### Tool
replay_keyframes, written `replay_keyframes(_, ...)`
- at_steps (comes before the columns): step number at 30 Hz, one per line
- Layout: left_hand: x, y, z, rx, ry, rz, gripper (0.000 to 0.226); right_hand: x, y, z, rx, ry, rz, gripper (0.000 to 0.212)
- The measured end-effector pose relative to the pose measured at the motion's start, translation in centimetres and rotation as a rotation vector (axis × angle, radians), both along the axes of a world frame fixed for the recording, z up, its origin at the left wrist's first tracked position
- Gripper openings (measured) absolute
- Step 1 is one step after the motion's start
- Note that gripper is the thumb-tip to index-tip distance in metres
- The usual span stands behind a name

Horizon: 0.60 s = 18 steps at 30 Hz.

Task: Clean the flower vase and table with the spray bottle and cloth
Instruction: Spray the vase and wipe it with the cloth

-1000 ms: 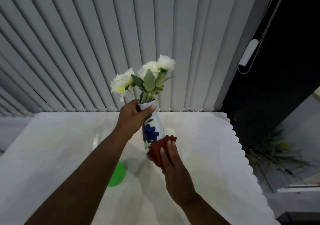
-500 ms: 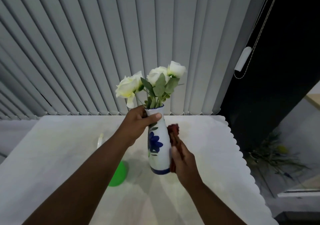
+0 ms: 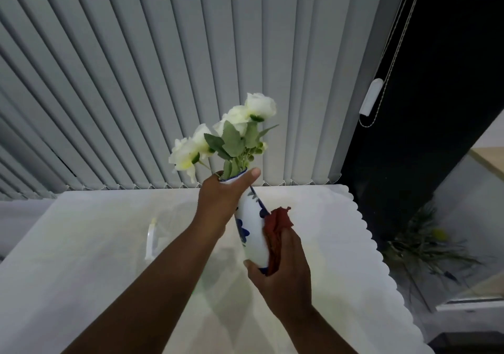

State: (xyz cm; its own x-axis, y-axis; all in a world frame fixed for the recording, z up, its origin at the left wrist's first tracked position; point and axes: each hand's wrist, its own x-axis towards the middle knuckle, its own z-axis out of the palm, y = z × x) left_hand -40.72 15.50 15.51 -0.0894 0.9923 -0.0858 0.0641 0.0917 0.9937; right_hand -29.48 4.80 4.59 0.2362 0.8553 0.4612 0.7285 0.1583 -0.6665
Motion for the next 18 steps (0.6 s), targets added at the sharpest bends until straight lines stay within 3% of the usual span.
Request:
replay_keyframes(3, 0.3, 0.4, -0.1, 0.012, 0.093, 0.095, 0.048, -0.7, 0.1, 0.3, -0.020, -0.101, 0.035, 0.088)
replay_keyframes(7, 0.2, 0.1, -0.1, 0.095, 0.218, -0.054, 0.037, -0.6, 1.7, 3.0, 0.035, -0.158, 0.220, 0.076)
replay_keyframes(12, -0.8, 0.5, 0.4, 0.120, 0.023, -0.198, 0.031, 1.1, 3.4, 6.3, -0.210, 0.251, 0.455, 0.078)
replay_keyframes(14, -1.2, 1.0, 1.1, 0.151, -0.015, -0.217, 0.033, 1.7, 3.0, 5.5, -0.321, 0.426, 0.514, 0.096)
replay_keyframes(16, -1.5, 1.4, 1.7, 0.179, -0.061, -0.240, 0.036, 1.8, 2.1, 4.2, -0.321, 0.446, 0.497, 0.113)
replay_keyframes(18, -1.6, 1.5, 1.8, 0.183, -0.072, -0.260, 0.039, 1.2, 1.2, 3.1, -0.271, 0.409, 0.398, 0.115)
